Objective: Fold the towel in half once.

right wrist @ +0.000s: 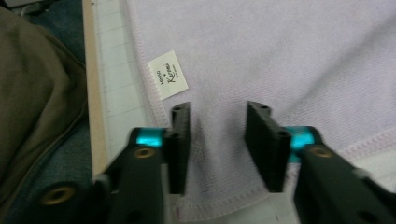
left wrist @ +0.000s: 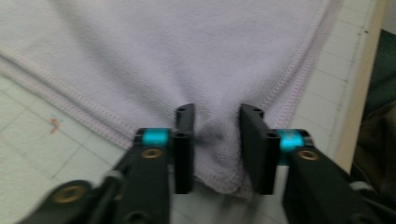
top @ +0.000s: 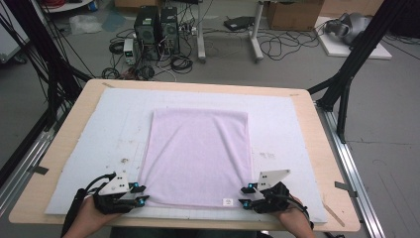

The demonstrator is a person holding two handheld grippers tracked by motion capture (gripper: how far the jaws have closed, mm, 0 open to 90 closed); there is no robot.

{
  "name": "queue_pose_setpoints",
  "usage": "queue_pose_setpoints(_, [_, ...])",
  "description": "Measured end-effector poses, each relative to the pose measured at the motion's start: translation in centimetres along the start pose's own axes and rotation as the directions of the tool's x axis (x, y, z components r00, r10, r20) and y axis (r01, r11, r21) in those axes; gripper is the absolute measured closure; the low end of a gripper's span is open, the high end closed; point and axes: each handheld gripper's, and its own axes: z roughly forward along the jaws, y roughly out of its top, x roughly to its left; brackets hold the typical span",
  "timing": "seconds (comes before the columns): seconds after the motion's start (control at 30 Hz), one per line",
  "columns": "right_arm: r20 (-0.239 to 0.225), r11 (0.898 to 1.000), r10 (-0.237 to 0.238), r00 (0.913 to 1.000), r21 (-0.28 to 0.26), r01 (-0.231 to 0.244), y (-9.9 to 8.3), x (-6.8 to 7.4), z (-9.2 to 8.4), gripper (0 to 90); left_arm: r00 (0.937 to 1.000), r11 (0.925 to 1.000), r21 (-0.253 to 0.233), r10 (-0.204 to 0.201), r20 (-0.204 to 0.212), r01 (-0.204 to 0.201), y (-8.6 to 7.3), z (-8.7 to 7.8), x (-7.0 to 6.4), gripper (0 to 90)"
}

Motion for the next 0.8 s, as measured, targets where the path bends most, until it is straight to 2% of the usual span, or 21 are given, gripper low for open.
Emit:
queue_pose_setpoints(0.03, [-0.003,1.0,0.002,1.0,0.001,-0.002,0.1,0.0,0.0,80.2,1.0,1.0,0.004,-0.006,0.006,0.006,0.0,0.0,0.2,83.5])
queue_pose_setpoints(0.07, [-0.017,1.0,0.003,0.9999,0.008,-0.003,0.2,-0.1,0.0,83.4,0.9999,0.9999,0.0,-0.011,0.012,0.011,0.0,0.0,0.2,84.8])
queue_pose_setpoints(0.13, [-0.015,1.0,-0.006,0.9999,0.015,0.006,0.4,0.0,0.0,85.2,1.0,1.0,0.006,0.006,0.004,-0.006,0.1,-0.2,0.1,85.7])
queue_pose_setpoints(0.2, [-0.019,1.0,-0.002,0.9998,0.011,0.003,0.3,0.0,-0.1,86.4,0.9999,0.9999,0.007,0.008,0.007,-0.008,0.1,-0.3,0.0,86.1])
queue_pose_setpoints(0.33, [-0.057,1.0,-0.002,0.9984,-0.002,0.002,0.2,0.4,-0.6,87.4,0.9997,1.0,-0.005,0.003,0.026,-0.003,-0.1,-1.1,-0.3,86.4])
queue_pose_setpoints(0.37, [-0.053,1.0,-0.004,0.9986,-0.004,0.004,0.1,0.6,-0.8,87.3,0.9996,0.9999,-0.01,0.003,0.03,-0.003,-0.2,-1.2,-0.5,86.4])
queue_pose_setpoints(0.43, [-0.075,1.0,0.005,0.9971,-0.008,-0.005,0.0,0.6,-0.8,83.0,0.9995,0.9999,-0.01,0.001,0.031,-0.001,-0.2,-1.2,-0.4,85.4])
queue_pose_setpoints(0.47, [-0.082,1.0,0.019,0.9965,-0.011,-0.02,-0.1,0.5,-0.9,75.5,0.9993,0.9998,-0.014,-0.014,0.035,0.015,-0.2,-1.2,-0.2,82.7])
queue_pose_setpoints(0.5, [-0.064,0.999,0.035,0.9974,-0.025,-0.037,-0.1,0.3,-1.0,70.1,0.9991,0.9994,-0.013,-0.031,0.028,0.031,-0.1,-1.1,0.0,76.0])
queue_pose_setpoints(0.53, [-0.068,0.998,0.043,0.9968,-0.043,-0.046,0.0,0.0,-1.1,68.4,0.9989,0.9989,-0.019,-0.042,0.019,0.043,-0.1,-1.1,0.3,68.4])
queue_pose_setpoints(0.57, [-0.056,0.997,0.051,0.9972,-0.054,-0.053,0.1,-0.1,-1.3,62.5,0.9985,0.9982,-0.03,-0.052,0.017,0.052,0.0,-1.2,0.5,64.3])
queue_pose_setpoints(0.7, [-0.009,0.992,0.096,0.9954,-0.081,-0.096,0.6,-1.4,-1.7,52.5,0.9971,0.9956,-0.057,-0.075,-0.01,0.075,0.5,-1.2,1.6,53.9])
queue_pose_setpoints(0.8, [0.018,0.987,0.13,0.9914,-0.094,-0.128,0.8,-2.6,-1.6,47.2,0.9953,0.9922,-0.083,-0.095,-0.02,0.093,0.9,-1.1,2.4,51.8])
